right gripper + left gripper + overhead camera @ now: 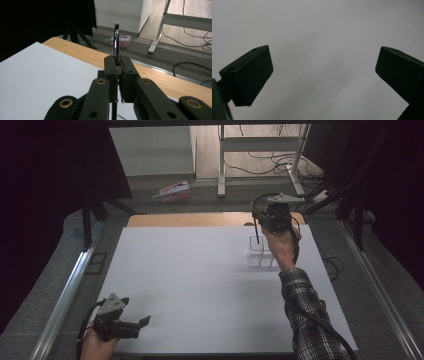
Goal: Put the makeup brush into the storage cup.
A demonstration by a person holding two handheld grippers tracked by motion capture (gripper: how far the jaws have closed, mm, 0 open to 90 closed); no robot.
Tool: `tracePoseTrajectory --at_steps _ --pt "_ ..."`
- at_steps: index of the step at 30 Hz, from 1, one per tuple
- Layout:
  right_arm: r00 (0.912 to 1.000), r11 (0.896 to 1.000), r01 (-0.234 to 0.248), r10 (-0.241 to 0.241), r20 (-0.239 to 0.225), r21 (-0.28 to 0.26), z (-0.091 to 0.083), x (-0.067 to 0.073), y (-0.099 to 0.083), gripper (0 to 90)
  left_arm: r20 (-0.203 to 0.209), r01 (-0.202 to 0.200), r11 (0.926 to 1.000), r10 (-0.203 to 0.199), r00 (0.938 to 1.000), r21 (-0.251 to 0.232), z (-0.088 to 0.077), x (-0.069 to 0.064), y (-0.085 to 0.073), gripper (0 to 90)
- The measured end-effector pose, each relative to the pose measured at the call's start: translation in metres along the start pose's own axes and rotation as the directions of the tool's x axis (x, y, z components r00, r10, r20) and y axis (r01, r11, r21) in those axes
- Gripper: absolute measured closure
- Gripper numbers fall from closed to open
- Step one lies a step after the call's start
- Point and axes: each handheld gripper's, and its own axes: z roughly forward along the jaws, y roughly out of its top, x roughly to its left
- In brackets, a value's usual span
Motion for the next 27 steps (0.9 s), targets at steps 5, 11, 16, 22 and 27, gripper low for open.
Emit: tracePoseTrajectory --at_steps 5,11,16,22,27 --pt "1.0 1.0 0.002 -0.002 0.006 -0.001 0.004 -0.003 0.0 85.5 0.002 -0.001 1.0 0.001 1.0 0.002 0.0 0.0 0.0 1.7" --pt "0.9999 1.0 0.007 -0.007 0.013 0.004 0.009 -0.004 -0.003 85.5 0.002 -0.002 1.0 0.002 1.0 0.002 0.0 0.0 0.0 1.7" --pt "0.9998 1.0 0.006 -0.006 0.018 0.006 0.011 -0.007 -0.008 85.5 0.003 -0.001 1.0 0.001 1.0 0.0 0.0 0.0 0.0 1.7" --pt "0.9998 1.0 0.002 -0.002 0.019 0.019 0.015 -0.009 -0.016 85.5 0.005 -0.006 1.0 0.006 1.0 0.004 0.001 0.0 0.0 1.7" --pt "0.9998 1.0 -0.008 0.008 0.021 0.026 0.018 -0.011 -0.023 85.5 0.006 -0.006 1.0 0.006 1.0 0.006 0.001 0.0 0.0 1.7"
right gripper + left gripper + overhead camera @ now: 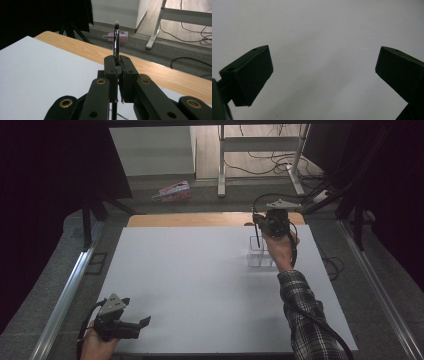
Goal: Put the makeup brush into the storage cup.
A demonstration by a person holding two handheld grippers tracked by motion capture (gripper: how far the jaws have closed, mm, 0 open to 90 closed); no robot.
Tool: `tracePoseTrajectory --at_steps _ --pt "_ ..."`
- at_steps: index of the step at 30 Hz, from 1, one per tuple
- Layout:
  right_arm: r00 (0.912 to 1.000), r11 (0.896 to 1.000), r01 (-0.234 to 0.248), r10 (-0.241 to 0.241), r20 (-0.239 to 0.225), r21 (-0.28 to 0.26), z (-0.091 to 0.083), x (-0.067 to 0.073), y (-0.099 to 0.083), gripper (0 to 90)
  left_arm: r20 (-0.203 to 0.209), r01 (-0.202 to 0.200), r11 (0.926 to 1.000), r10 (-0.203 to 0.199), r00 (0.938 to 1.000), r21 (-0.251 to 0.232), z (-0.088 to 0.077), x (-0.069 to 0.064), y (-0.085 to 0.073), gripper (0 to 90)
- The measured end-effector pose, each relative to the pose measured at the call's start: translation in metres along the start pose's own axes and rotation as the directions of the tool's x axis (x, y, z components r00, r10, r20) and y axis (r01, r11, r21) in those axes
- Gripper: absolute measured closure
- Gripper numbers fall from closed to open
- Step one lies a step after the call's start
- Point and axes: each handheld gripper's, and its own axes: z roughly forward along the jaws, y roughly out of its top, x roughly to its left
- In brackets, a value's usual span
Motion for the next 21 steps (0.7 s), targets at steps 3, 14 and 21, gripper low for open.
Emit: tracePoseTrajectory --at_steps 3,14,21 --pt "1.0 1.0 -0.006 0.006 0.0 0.004 0.001 -0.001 -0.004 85.5 0.0 -0.001 1.0 0.001 1.0 0.0 0.0 0.0 0.0 1.7" --pt "0.9996 1.0 -0.026 0.026 -0.007 0.017 0.003 -0.001 -0.021 85.5 0.001 -0.003 1.0 0.003 1.0 0.004 0.001 -0.001 0.0 1.7" --pt "0.9995 0.999 -0.029 0.029 -0.009 0.028 0.005 -0.001 -0.03 85.5 0.001 -0.005 1.0 0.005 1.0 0.008 0.001 -0.001 0.0 1.7"
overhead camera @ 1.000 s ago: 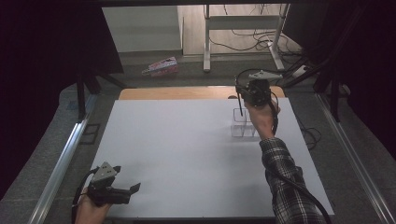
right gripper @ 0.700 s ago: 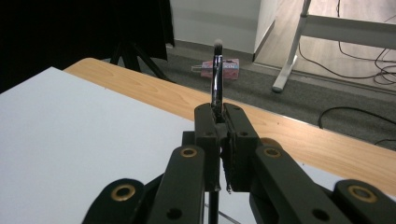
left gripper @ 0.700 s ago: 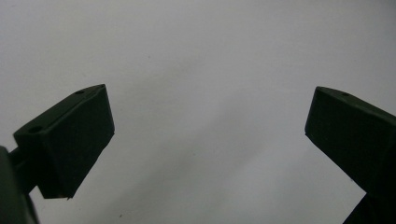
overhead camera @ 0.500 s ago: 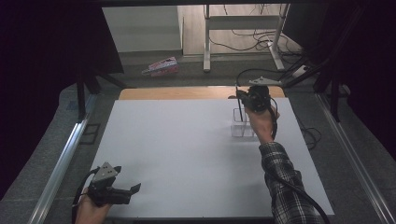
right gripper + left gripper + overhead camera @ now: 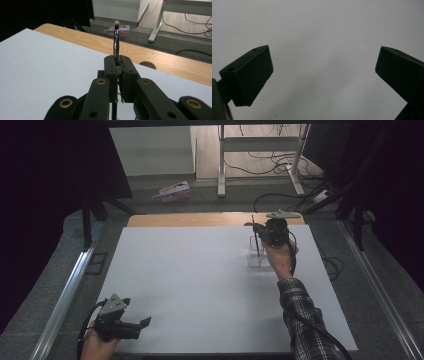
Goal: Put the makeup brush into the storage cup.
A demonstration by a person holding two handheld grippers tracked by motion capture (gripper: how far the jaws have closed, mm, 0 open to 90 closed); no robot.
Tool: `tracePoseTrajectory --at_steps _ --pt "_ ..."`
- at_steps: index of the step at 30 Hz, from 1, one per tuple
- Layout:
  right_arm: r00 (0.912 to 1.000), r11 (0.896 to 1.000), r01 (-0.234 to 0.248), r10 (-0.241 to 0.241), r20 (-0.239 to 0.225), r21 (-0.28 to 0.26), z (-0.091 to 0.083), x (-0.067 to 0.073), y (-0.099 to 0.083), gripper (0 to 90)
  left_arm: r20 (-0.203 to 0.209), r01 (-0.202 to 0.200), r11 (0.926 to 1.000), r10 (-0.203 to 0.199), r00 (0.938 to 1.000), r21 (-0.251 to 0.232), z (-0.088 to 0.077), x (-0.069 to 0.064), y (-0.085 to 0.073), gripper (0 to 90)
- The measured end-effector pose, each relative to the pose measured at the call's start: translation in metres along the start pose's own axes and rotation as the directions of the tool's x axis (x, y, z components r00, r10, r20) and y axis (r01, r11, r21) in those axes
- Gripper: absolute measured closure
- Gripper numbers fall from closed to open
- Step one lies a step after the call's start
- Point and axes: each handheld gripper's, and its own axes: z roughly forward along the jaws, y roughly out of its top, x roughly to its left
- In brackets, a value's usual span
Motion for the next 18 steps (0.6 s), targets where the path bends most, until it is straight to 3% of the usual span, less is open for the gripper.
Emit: tracePoseTrajectory --at_steps 18 --pt "1.0 0.999 -0.005 0.005 0.002 0.035 0.006 0.0 -0.022 85.4 0.002 -0.004 1.0 0.004 1.0 0.007 0.001 0.0 0.0 1.7"
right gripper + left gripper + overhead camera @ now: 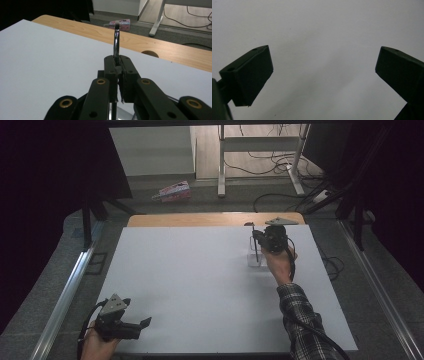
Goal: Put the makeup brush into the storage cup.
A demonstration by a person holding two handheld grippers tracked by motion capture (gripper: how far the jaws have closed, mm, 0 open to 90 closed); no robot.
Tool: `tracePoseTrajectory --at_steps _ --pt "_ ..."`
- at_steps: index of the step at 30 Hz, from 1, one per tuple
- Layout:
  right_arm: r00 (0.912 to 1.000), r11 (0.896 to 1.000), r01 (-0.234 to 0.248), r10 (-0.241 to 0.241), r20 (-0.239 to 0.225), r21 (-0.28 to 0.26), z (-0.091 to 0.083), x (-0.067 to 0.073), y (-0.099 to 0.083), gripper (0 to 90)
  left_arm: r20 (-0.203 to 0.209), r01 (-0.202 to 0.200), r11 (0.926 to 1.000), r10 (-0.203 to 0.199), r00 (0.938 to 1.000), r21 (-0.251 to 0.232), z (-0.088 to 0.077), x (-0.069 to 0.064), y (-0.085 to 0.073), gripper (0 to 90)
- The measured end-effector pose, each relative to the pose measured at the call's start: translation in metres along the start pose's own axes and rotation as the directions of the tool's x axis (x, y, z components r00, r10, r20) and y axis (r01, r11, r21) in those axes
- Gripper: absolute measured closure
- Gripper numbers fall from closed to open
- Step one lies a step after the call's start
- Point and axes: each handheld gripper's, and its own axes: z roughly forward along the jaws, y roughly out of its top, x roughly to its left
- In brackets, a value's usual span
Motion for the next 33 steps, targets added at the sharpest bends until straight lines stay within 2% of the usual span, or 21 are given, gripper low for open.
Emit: tracePoseTrajectory --at_steps 12,13,15,17,20,22,25,33 --pt "0.9999 1.0 0.009 -0.009 0.008 0.007 0.0002 0.001 -0.0064 83.1 0.001 -0.002 1.0 0.002 1.0 0.006 0.0006 -0.0004 0.0 1.8" --pt "1.0 1.0 0.0 0.0 -0.003 0.005 0.0002 0.0006 -0.0058 73.6 0.001 -0.003 1.0 0.003 1.0 0.007 0.0007 -0.0004 0.0 1.7" --pt "0.9999 1.0 -0.001 0.001 0.016 0.001 0.0 0.0016 -0.0038 52.8 0.0 -0.003 1.0 0.003 1.0 0.007 0.0008 -0.0006 0.0001 1.8" --pt "0.9998 1.0 -0.016 0.016 -0.013 -0.002 0.002 0.0002 -0.0012 30.3 0.001 -0.004 1.0 0.004 1.0 0.007 0.0008 -0.0007 0.0001 1.7" --pt "0.9991 0.999 -0.038 0.038 -0.019 -0.003 0.0053 -0.0001 0.0011 9.6 0.0 -0.005 1.0 0.005 1.0 0.008 0.0009 -0.0008 0.0001 1.8" --pt "0.9994 0.999 -0.035 0.035 0.006 0.009 0.0073 0.0019 0.0015 5.9 0.0 -0.005 1.0 0.005 1.0 0.008 0.0009 -0.0008 0.0001 1.8" --pt "0.9997 1.0 0.0 -0.001 0.026 0.027 0.0087 0.0046 0.0007 4.0 0.0 -0.005 1.0 0.005 1.0 0.008 0.0009 -0.0008 0.0001 1.8" --pt "0.9998 0.999 -0.001 0.0 0.021 0.038 0.0072 0.0047 -0.0007 3.6 -0.001 -0.004 1.0 0.004 1.0 0.004 0.0004 -0.0007 0.0001 1.7"
